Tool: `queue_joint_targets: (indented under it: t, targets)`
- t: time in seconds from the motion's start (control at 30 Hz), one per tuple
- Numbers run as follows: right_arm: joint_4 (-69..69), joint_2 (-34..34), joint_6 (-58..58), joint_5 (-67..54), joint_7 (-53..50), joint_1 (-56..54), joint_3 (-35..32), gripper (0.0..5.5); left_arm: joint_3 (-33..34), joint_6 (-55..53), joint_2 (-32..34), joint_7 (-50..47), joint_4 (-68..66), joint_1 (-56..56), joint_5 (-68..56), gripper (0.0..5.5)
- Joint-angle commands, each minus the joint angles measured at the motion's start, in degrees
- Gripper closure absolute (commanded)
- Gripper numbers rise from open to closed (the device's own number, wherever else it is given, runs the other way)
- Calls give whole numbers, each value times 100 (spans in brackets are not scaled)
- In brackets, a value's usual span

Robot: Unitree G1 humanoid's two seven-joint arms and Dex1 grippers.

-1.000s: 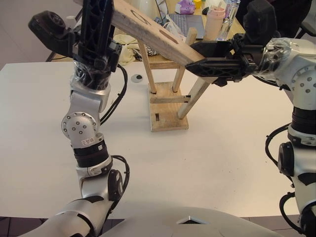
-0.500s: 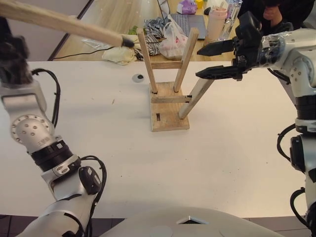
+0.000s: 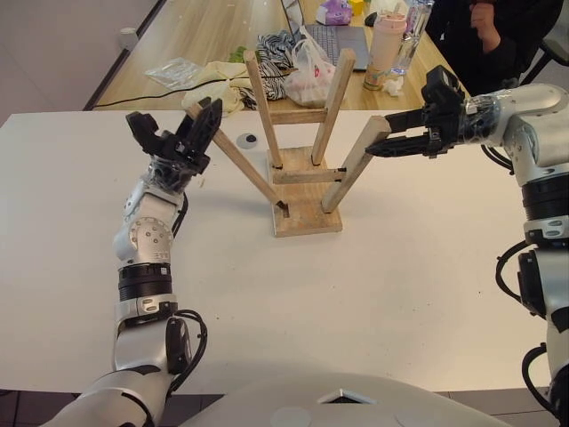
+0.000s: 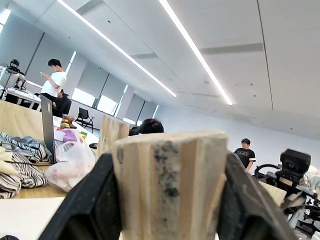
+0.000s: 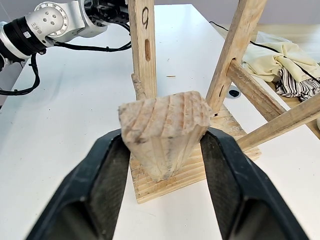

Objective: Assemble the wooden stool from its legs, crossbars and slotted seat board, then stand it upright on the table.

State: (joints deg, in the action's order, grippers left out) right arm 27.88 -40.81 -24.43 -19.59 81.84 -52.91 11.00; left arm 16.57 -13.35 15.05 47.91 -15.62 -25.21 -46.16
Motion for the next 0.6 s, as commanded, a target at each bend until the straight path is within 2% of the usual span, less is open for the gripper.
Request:
queue_joint_targets:
  t: [0.03,0.2,0.33,0.47,0.6]
  targets:
    - [-36,128,14,53,27,16,-88,338,-15,163,-146,209,-395,-8,167,343]
    - [-59,131,27,80,116,44,-43,338,-48,505,-136,622,-847,-40,399,344]
    - [-53,105,1,98,168,56,-28,338,-618,527,283,1103,-936,-1,1023,344]
    - [-83,86,-48,150,199,129,-5,338,-1510,356,1080,1859,-896,-370,1786,344]
    - [-244,94,-148,138,206,286,30,338,-1955,34,1514,2286,-571,-750,1896,344]
